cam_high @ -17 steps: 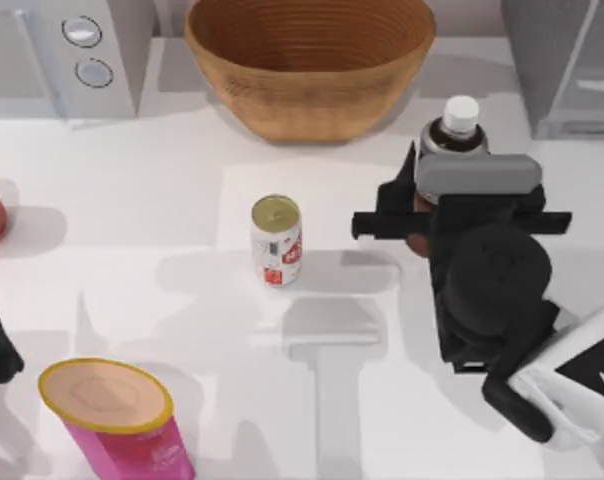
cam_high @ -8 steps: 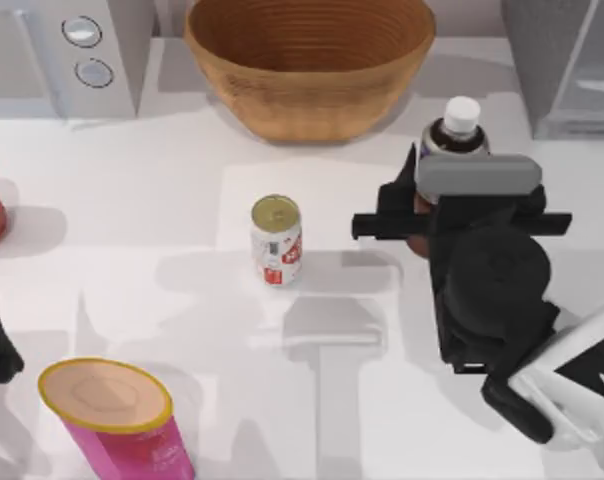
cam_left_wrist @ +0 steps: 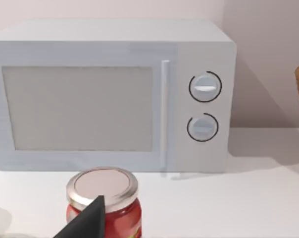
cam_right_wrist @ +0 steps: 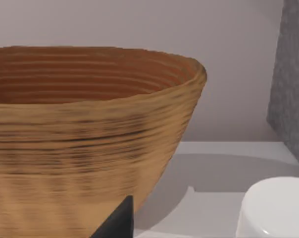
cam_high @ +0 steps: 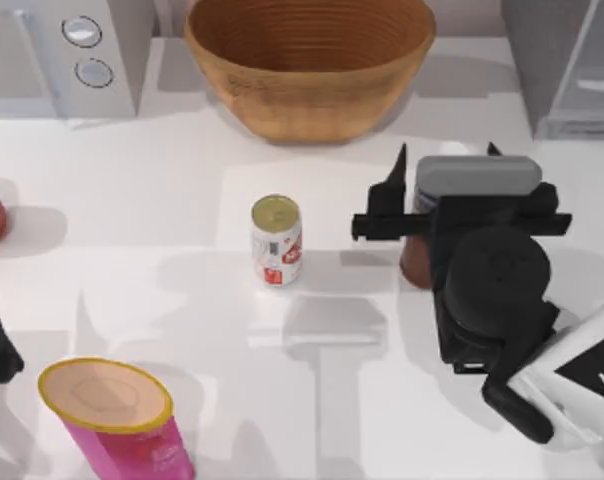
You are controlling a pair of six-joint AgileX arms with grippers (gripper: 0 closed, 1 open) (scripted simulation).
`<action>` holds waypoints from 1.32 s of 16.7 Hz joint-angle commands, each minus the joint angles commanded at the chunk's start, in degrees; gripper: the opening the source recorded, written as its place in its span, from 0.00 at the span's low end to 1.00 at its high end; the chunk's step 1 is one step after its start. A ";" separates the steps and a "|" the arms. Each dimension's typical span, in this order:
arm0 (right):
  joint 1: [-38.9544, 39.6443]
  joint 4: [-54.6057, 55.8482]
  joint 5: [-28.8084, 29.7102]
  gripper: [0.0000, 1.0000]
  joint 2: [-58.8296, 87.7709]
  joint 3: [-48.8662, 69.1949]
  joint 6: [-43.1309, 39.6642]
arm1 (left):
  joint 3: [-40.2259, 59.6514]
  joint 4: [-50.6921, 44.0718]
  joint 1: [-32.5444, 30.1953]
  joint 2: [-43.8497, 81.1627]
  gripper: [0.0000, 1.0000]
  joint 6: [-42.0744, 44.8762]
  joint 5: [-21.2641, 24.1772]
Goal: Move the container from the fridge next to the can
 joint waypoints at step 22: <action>3.43 0.76 2.80 1.00 -4.20 -5.23 0.05 | 0.00 0.00 0.00 0.00 1.00 0.00 0.00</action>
